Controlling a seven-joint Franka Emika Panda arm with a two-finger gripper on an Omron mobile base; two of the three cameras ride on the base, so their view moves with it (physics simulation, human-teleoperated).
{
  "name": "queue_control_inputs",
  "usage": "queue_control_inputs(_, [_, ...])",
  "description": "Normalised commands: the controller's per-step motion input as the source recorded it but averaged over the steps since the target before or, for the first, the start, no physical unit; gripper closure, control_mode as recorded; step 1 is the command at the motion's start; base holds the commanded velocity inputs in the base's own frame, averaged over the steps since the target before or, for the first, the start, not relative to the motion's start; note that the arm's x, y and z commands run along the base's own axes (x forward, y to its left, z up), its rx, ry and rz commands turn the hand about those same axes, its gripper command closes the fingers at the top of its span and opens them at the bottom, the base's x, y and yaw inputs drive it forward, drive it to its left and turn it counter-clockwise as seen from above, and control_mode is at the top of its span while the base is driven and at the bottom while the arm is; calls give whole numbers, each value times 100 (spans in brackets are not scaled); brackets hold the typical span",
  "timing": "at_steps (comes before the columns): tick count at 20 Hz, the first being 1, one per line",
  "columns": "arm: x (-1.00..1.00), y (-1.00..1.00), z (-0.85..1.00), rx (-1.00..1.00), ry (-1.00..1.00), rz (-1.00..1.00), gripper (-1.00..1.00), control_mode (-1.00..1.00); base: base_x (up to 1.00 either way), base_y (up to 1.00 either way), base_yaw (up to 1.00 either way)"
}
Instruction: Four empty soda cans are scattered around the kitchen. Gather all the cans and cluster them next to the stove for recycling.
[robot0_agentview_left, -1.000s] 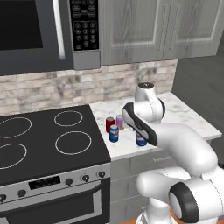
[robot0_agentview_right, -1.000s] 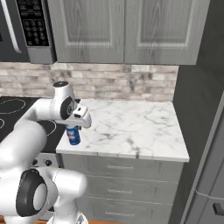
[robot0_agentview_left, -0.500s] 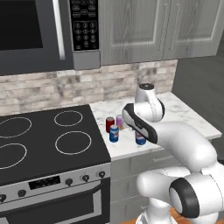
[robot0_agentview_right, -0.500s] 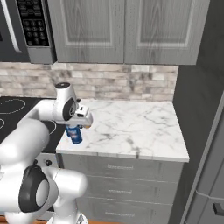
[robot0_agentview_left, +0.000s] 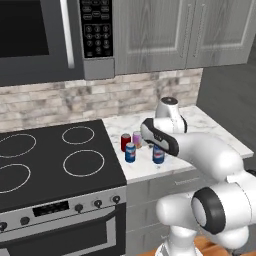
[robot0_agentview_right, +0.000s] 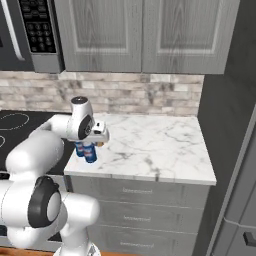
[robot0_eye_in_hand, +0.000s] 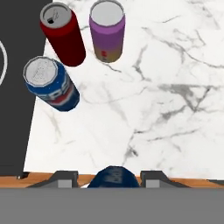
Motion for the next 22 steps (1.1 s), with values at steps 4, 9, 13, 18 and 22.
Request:
queue_control_inputs(4, [33, 0, -2, 4, 0, 8, 100, -100, 0, 0, 0])
queue_control_inputs(9, [32, 0, -12, 0, 0, 6, 100, -100, 0, 0, 0])
queue_control_inputs(13, [27, 0, -19, 0, 0, 5, 100, -100, 0, 0, 0])
queue_control_inputs(18, [23, 0, -21, 0, 0, 4, 100, -100, 0, 0, 0])
queue_control_inputs(22, [20, 1, -16, 0, 0, 5, 100, -100, 0, 0, 0])
